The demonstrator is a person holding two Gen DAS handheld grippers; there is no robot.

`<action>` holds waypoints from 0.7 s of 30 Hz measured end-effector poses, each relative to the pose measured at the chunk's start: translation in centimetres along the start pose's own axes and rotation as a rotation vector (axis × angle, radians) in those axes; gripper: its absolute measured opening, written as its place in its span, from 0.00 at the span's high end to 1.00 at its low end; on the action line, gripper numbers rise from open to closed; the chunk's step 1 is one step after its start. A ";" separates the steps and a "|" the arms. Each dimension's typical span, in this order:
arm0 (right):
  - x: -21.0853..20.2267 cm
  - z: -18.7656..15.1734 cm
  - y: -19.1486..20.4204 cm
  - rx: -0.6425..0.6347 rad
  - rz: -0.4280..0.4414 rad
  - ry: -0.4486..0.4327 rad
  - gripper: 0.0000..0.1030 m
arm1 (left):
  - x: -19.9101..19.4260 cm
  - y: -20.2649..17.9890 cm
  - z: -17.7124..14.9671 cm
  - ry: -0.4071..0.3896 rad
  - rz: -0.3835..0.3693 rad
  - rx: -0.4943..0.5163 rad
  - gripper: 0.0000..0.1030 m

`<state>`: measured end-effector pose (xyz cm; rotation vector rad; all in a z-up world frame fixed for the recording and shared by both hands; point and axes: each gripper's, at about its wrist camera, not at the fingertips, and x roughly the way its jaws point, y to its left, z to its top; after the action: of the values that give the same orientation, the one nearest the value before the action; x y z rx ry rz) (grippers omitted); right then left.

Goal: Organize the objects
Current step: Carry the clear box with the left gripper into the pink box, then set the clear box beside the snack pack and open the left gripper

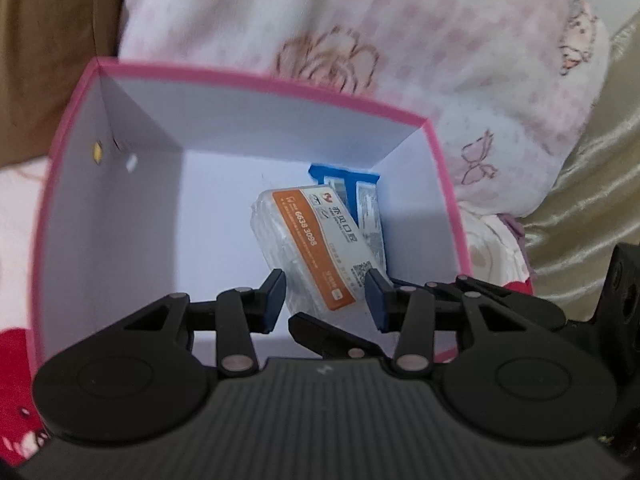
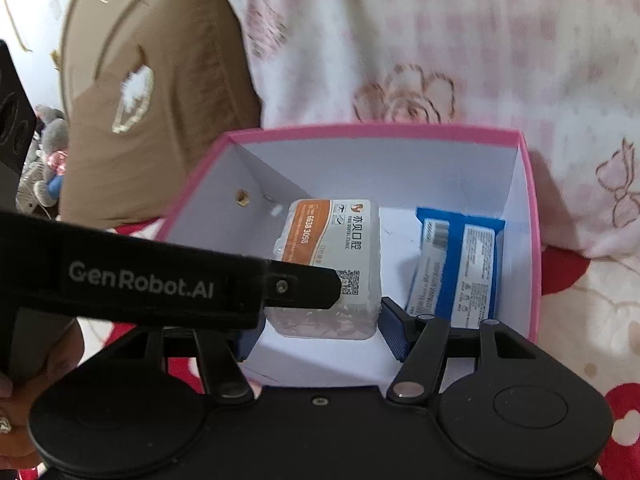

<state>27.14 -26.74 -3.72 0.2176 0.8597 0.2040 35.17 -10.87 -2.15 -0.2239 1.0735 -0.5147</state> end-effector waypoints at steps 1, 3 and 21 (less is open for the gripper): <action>0.5 -0.1 -0.4 0.000 -0.003 0.016 0.36 | 0.5 -0.2 -0.1 0.008 0.003 0.016 0.60; 1.0 -0.4 -1.1 0.003 0.001 0.037 0.36 | 1.1 -0.2 -0.5 0.009 0.001 0.032 0.60; 5.1 0.9 -2.7 0.066 0.018 0.153 0.34 | 4.7 2.5 0.8 0.047 -0.009 -0.068 0.62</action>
<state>31.31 -28.02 -7.60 0.2742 1.0173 0.2113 38.35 -11.14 -6.54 -0.2780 1.1371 -0.4937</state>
